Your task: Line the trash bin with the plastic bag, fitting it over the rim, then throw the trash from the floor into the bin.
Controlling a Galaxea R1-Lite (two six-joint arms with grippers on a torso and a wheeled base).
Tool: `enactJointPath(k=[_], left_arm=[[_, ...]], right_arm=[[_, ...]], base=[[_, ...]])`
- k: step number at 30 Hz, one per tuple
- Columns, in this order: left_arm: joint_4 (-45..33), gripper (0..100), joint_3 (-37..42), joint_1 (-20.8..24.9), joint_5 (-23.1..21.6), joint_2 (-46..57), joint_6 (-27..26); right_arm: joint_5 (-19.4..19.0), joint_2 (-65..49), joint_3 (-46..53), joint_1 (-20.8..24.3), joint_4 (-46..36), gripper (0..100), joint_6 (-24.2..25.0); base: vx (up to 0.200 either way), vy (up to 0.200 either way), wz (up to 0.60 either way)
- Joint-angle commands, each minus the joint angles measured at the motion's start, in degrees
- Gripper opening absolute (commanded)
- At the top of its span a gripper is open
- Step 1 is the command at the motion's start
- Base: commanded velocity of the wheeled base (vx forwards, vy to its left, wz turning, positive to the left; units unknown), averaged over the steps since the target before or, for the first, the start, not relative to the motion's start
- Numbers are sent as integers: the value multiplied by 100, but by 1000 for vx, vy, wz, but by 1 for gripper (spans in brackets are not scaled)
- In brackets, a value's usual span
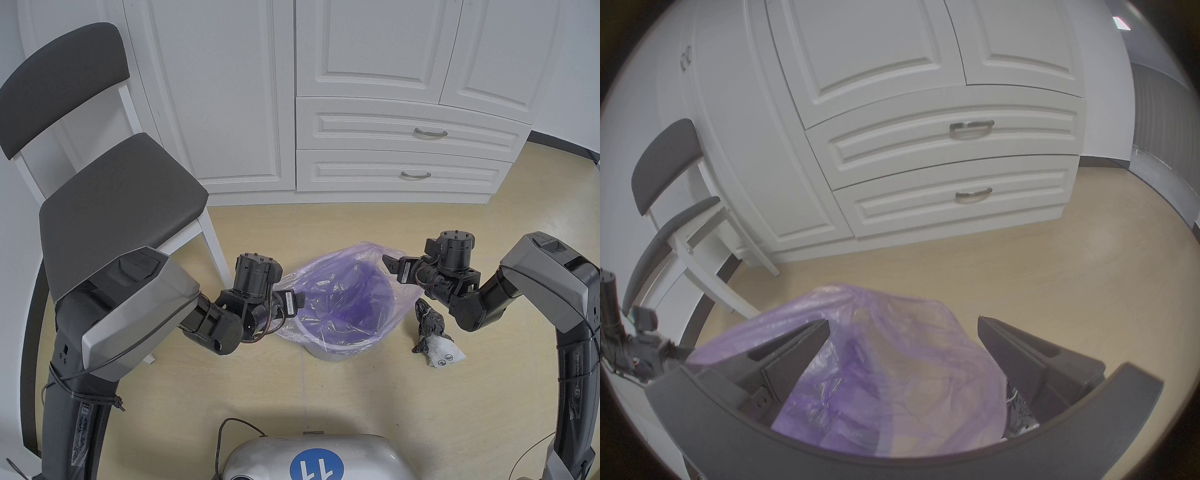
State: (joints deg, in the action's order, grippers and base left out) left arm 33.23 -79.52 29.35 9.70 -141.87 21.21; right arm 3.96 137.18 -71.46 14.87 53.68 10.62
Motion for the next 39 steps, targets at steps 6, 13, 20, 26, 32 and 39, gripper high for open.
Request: enactJointPath(k=[6, 13, 20, 26, 32, 39], left_arm=[[-642, 100, -1285, -114, 506, -543, 709], [-563, 100, -1531, -202, 533, -569, 885], [-563, 100, -1822, -281, 541, -745, 1060], [-546, 100, -2085, -281, 541, -939, 1210], [-546, 100, -2489, -290, 726, -1290, 1210], [-704, 100, -3245, -343, 902, -1712, 1184]], right_arm=[[-300, 309, -17, -160, -270, 100, -121], [-300, 652, -325, -362, -279, 100, -157], [-300, 977, -597, -494, -296, 100, -157], [-238, 1355, -1160, -573, -287, 100, -42], [-229, 1733, -1748, -547, -287, 100, 652], [-212, 2111, -2372, -573, -296, 100, 1320]], base=[[0, 0, 0], [0, 0, 0], [0, 0, 0], [0, 0, 0], [0, 0, 0], [0, 0, 0]])
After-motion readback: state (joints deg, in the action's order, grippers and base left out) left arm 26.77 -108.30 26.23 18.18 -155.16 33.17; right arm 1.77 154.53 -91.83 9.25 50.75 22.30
